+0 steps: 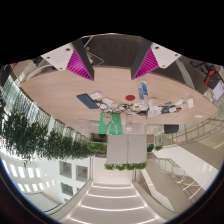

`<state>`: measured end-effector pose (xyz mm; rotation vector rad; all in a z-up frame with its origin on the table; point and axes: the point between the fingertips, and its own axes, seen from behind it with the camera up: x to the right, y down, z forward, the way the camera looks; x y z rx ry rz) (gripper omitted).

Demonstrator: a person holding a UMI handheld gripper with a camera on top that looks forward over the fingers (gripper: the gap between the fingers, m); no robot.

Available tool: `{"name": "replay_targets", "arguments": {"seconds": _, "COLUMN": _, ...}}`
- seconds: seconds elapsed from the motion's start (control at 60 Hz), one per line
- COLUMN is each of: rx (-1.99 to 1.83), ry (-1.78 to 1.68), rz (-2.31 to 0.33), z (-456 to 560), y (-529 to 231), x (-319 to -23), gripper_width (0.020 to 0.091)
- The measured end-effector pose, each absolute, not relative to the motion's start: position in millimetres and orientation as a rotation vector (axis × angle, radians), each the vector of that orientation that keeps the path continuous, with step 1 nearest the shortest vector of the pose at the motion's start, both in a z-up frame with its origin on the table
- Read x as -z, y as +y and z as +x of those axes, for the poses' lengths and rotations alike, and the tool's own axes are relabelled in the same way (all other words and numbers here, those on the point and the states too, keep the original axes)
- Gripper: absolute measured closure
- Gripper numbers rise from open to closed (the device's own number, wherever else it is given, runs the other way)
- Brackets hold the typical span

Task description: Pour water

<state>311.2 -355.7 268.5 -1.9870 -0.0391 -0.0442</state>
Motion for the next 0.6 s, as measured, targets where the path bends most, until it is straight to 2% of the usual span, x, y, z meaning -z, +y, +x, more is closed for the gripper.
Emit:
{"name": "replay_targets", "arguments": {"seconds": 0.117, "rx": 0.015, "ry": -0.074, "rz": -1.959, "z": 287.5, "y": -336.5, "x": -243.6, "gripper_width": 0.0269}}
{"name": "replay_targets", "arguments": {"seconds": 0.217, "rx": -0.002, "ry": -0.097, "rz": -1.946, "z": 259.0, "y": -308.0, "x": -209.0, "gripper_width": 0.0268}}
{"name": "replay_targets", "arguments": {"seconds": 0.317, "rx": -0.019, "ry": -0.122, "rz": -1.907, "z": 232.0, "y": -261.7, "x": -177.1, "gripper_width": 0.0271}}
{"name": "replay_targets", "arguments": {"seconds": 0.4, "rx": -0.064, "ry": -0.128, "rz": -1.891, "z": 189.5, "y": -209.7, "x": -137.9, "gripper_width": 0.0274}}
{"name": "replay_targets", "arguments": {"seconds": 0.6, "rx": -0.086, "ry": -0.068, "rz": -1.829, "z": 129.1, "y": -91.3, "x": -94.2, "gripper_width": 0.0275}}
